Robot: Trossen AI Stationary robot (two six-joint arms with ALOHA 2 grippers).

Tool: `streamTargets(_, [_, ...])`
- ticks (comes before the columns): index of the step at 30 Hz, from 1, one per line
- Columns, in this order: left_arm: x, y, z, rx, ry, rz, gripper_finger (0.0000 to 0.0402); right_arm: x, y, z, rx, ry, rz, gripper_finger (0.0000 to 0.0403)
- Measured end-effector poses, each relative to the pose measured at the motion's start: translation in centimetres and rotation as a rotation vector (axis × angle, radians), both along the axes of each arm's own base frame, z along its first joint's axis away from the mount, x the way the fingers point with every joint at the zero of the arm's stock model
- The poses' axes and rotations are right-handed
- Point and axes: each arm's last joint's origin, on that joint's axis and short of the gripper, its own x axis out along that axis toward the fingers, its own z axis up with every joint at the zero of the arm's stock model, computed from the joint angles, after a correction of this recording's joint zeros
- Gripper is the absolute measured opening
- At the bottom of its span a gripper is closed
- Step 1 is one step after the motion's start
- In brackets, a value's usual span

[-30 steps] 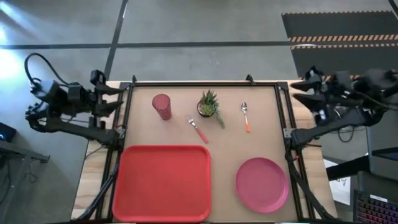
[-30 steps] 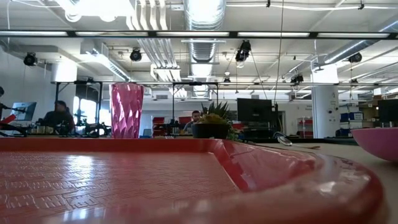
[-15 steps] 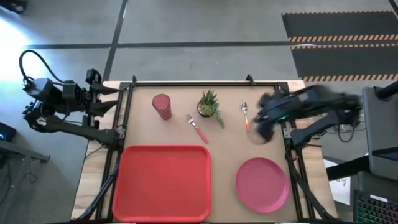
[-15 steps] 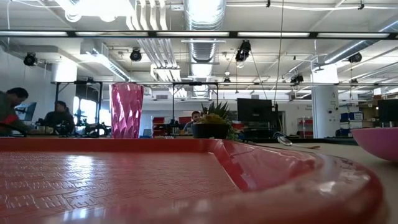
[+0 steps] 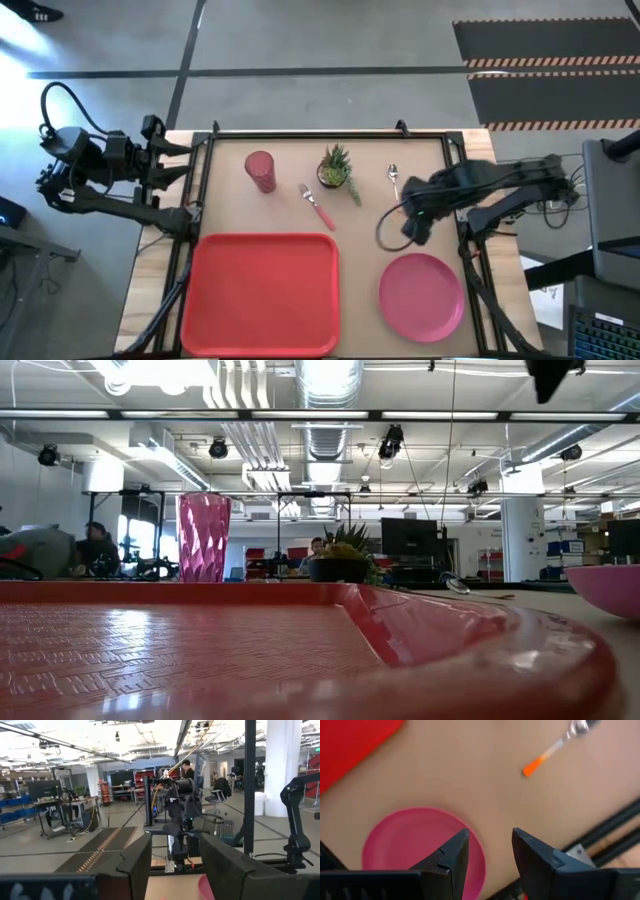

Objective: Pick and place plate/cup/fork/spoon on tray
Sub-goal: Put the pink plate on the orange tray

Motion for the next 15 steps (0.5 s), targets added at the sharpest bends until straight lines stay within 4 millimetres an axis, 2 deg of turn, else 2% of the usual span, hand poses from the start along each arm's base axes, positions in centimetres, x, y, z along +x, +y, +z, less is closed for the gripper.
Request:
streamTargets(5, [0.0,0.0,0.0,-0.001,0.000,0.000,0.0150,-2.2,-0.4,-1.5,0.021,0.019,-0.096,0.0139])
streamTargets(9, [0.0,0.0,0.0,-0.001,0.000,0.000,0.0150,-4.9,-0.7,-2.3,0.076,0.017,-0.161,0.0139])
streamTargets(12, [0.0,0.0,0.0,-0.001,0.001,0.000,0.0150,-6.1,-0.9,-3.5,0.117,-0.014,-0.206,0.0139])
streamTargets(15, [0.1,0.0,-0.1,-0.001,0.003,0.000,0.0150,-6.4,-0.8,-4.9,0.149,-0.076,-0.215,0.0139])
